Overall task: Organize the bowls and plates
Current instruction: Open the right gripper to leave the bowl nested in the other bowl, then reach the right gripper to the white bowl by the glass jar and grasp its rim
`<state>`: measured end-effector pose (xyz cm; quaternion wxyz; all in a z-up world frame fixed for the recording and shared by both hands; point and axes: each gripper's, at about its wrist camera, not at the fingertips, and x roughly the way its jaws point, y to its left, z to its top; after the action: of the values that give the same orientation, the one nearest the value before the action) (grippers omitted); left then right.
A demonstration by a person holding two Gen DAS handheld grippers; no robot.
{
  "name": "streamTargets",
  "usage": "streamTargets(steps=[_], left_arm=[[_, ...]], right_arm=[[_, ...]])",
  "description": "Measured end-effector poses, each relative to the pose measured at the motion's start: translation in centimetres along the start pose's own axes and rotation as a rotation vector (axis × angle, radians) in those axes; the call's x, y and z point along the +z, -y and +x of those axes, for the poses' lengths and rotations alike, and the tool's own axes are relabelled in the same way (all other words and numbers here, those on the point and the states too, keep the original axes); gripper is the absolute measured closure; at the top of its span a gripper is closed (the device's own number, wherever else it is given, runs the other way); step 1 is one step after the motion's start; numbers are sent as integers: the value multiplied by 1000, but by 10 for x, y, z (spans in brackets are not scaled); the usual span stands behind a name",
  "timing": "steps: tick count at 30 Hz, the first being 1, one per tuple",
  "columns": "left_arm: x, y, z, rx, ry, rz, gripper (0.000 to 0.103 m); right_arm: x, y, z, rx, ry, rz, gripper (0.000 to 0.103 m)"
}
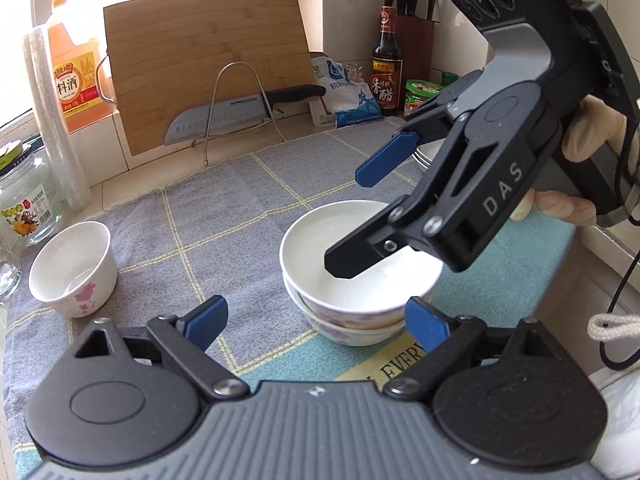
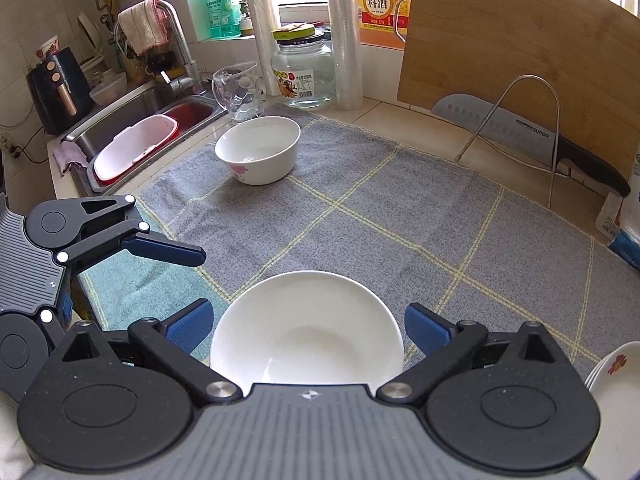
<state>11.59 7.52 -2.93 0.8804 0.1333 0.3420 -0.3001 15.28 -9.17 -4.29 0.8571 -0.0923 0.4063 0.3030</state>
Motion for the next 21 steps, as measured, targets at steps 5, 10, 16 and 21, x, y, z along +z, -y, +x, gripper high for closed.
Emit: streamTargets(steps=[5, 10, 16, 21], left_arm=[[-8, -24, -11, 79, 5, -32, 8], [-16, -52, -16, 147, 13, -90, 8], [-27, -86, -14, 211, 22, -150, 8], [-36, -113, -6, 266, 31, -189, 8]], right_arm=[[14, -11, 7, 8, 7, -34, 0], [29, -26, 19, 17, 7, -67, 0], [50, -42, 38, 22, -4, -106, 0], [70, -52, 53, 12, -13, -136, 0]])
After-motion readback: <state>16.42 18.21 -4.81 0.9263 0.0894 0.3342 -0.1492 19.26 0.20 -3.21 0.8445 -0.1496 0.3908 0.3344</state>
